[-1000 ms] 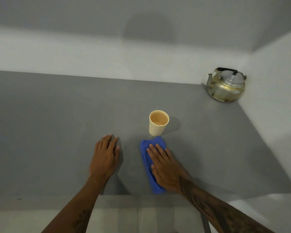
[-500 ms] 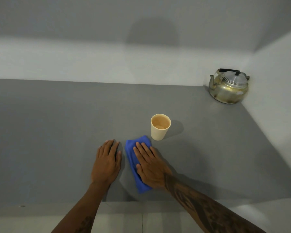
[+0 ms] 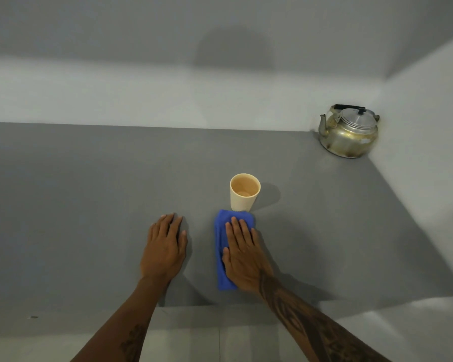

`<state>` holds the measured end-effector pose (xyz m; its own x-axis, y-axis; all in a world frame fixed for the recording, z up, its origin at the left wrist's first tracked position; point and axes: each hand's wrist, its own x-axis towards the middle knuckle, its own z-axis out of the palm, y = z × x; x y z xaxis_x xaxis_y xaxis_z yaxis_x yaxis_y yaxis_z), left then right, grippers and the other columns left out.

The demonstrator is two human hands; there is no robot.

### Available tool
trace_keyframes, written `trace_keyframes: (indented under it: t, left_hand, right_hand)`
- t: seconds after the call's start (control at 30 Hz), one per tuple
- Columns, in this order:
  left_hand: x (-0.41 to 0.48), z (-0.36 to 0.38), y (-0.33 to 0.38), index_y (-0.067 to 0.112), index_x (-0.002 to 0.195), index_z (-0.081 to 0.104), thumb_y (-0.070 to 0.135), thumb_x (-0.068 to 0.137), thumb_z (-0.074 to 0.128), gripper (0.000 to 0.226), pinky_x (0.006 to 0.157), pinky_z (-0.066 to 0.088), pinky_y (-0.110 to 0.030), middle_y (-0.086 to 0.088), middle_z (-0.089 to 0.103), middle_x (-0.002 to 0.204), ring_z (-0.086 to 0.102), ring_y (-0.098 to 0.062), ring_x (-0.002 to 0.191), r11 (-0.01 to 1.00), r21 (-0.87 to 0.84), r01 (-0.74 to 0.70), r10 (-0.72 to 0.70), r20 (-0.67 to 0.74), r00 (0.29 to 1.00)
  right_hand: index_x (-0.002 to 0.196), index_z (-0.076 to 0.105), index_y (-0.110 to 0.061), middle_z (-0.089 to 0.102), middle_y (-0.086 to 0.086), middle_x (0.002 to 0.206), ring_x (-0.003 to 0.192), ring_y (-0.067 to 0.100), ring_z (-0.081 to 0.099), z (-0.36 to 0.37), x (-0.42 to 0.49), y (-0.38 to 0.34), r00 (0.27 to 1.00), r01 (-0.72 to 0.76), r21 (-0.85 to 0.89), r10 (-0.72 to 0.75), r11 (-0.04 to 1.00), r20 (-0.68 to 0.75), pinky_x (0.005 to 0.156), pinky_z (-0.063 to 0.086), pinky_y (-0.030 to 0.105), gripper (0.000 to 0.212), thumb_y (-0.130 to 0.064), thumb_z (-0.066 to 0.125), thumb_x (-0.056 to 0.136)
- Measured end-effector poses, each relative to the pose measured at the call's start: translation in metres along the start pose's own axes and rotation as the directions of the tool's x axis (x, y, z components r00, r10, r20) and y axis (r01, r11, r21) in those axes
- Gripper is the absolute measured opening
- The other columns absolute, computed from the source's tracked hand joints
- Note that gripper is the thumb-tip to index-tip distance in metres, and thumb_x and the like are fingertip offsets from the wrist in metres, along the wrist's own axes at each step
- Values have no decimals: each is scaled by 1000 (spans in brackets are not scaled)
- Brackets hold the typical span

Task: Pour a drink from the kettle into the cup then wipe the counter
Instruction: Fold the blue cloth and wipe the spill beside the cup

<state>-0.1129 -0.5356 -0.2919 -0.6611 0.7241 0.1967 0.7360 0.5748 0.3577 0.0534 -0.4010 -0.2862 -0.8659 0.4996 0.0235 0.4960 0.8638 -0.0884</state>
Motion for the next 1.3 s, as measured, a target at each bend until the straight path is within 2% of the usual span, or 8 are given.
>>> trace_keyframes:
  t: [0.17, 0.33, 0.47, 0.6, 0.77, 1.07, 1.17, 1.3]
  left_hand:
    - [-1, -1, -1, 7, 135, 51, 38, 97, 29, 54, 113, 35, -50, -16, 51, 142, 42, -33, 135, 1000, -13, -1, 1, 8, 1000]
    - [-1, -1, 1, 8, 137, 50, 40, 97, 28, 56, 115, 32, -49, -15, 49, 143, 40, -32, 137, 1000, -11, 8, -7, 19, 1000]
    - [-1, -2, 0, 7, 137, 50, 40, 97, 28, 56, 115, 32, -49, -16, 49, 143, 40, -33, 137, 1000, -10, -1, 1, 28, 1000]
    - [0, -2, 2, 8, 138, 49, 39, 98, 27, 55, 116, 32, -49, -15, 49, 144, 38, -33, 137, 1000, -4, 6, -6, 26, 1000]
    - [1, -1, 3, 6, 133, 53, 35, 97, 31, 52, 112, 37, -51, -18, 53, 139, 45, -35, 132, 1000, 16, 8, -8, 13, 1000]
    - [1, 1, -1, 5, 134, 52, 38, 96, 31, 55, 111, 37, -49, -18, 52, 140, 43, -35, 133, 1000, 11, -18, 19, -3, 1000]
    - [1, 0, 1, 7, 137, 50, 41, 96, 28, 57, 113, 35, -49, -16, 49, 143, 39, -34, 136, 1000, -10, -6, 7, 9, 1000]
    - [1, 0, 2, 6, 136, 51, 40, 97, 27, 57, 113, 33, -48, -17, 50, 142, 40, -34, 135, 1000, 5, -8, 8, 17, 1000]
  right_hand:
    - [148, 21, -7, 27, 13, 156, 144, 32, 24, 1, -14, -6, 992, 130, 19, -130, 991, 1, 113, 29, 52, 60, -36, 25, 95]
    - [143, 33, -4, 36, 17, 151, 138, 38, 35, 0, -10, -3, 996, -86, 2, 86, 996, -5, 109, 35, 55, 60, -36, 29, 92]
    - [143, 35, -7, 39, 13, 150, 137, 34, 38, -2, -12, 11, 999, 43, -14, -43, 999, -23, 107, 39, 53, 60, -36, 30, 90]
    - [140, 39, -2, 43, 19, 146, 133, 39, 42, -7, -28, 37, 998, -62, -63, 59, 996, -37, 102, 43, 55, 62, -35, 30, 89]
    - [146, 25, -4, 31, 16, 154, 142, 36, 28, 1, -3, -12, 990, 138, 36, -138, 990, 2, 111, 31, 55, 64, -36, 28, 90]
    - [150, 18, -14, 24, 12, 157, 144, 32, 22, -2, -6, 1, 985, 170, -34, -171, 985, -27, 114, 23, 51, 60, -38, 26, 95]
    - [148, 24, -12, 30, 11, 155, 141, 31, 29, -7, -44, 45, 992, 115, -67, -118, 991, -35, 110, 34, 52, 60, -39, 27, 95]
    - [146, 30, -10, 36, 15, 151, 136, 37, 38, -8, -30, 85, 989, -146, -71, 144, 987, -31, 104, 41, 56, 59, -38, 14, 96]
